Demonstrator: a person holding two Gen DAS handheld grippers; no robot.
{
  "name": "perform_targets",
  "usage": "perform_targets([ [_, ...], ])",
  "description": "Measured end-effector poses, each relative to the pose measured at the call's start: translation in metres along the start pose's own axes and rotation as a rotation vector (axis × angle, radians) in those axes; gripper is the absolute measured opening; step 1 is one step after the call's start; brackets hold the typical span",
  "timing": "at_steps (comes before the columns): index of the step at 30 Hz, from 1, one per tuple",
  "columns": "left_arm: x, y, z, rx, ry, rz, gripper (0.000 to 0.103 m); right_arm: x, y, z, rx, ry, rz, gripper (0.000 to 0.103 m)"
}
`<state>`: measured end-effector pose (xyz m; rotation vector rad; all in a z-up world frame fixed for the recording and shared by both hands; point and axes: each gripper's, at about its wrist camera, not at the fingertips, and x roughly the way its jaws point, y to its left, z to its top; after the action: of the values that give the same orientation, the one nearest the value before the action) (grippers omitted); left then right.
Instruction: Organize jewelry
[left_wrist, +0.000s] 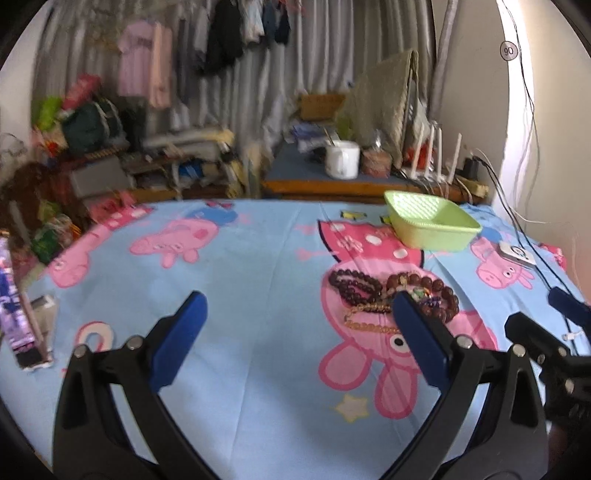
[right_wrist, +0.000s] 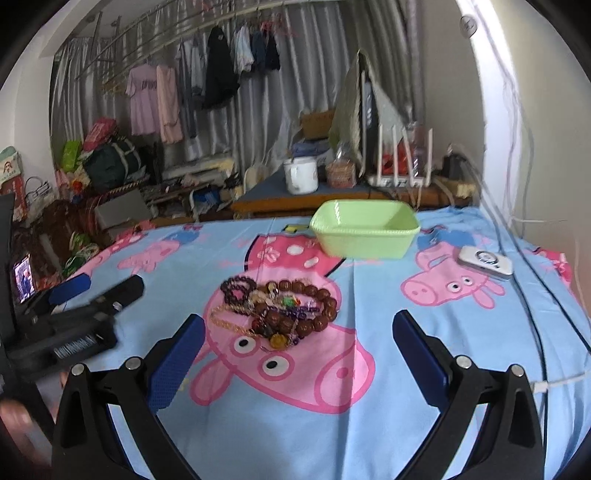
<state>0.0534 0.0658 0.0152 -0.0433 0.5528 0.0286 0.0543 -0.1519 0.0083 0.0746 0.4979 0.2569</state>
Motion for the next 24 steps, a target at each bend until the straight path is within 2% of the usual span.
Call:
perform_targets([
  [2,0.015,0.014,0.005,-0.01,0.078,-0.081,0.097,0.01,-0.011,0.006,-0.005,0.048,0.038,0.071],
  [4,0.035,0.029,0.011,-0.035,0.18,-0.181,0.096,0.024,-0.022,0.014,-0.009,0.115,0.098,0.059],
  [6,0.052,0.037,0.017,-0.038,0.251,-0.243,0.081,0.039,-0.031,0.02,-0.01,0.173,0.134,0.038],
  [7,0.059,0.038,0.019,-0.038,0.277,-0.259,0.08,0.047,-0.036,0.021,-0.002,0.2,0.15,0.032],
  [9,0.072,0.035,0.024,-0.035,0.317,-0.299,0.072,0.066,-0.049,0.023,0.029,0.259,0.173,0.013],
  [12,0.087,0.016,0.035,0.016,0.337,-0.35,0.065,0.091,-0.067,0.024,0.086,0.341,0.205,0.0],
  [15,0.104,-0.007,0.048,0.076,0.354,-0.381,0.058,0.106,-0.07,0.024,0.095,0.385,0.232,0.0],
  [18,0.121,-0.027,0.054,0.104,0.389,-0.424,0.052,0.107,-0.067,0.027,0.085,0.388,0.265,0.0],
  [24,0.129,-0.052,0.041,0.178,0.414,-0.496,0.051,0.118,-0.052,0.032,0.051,0.397,0.39,0.0],
])
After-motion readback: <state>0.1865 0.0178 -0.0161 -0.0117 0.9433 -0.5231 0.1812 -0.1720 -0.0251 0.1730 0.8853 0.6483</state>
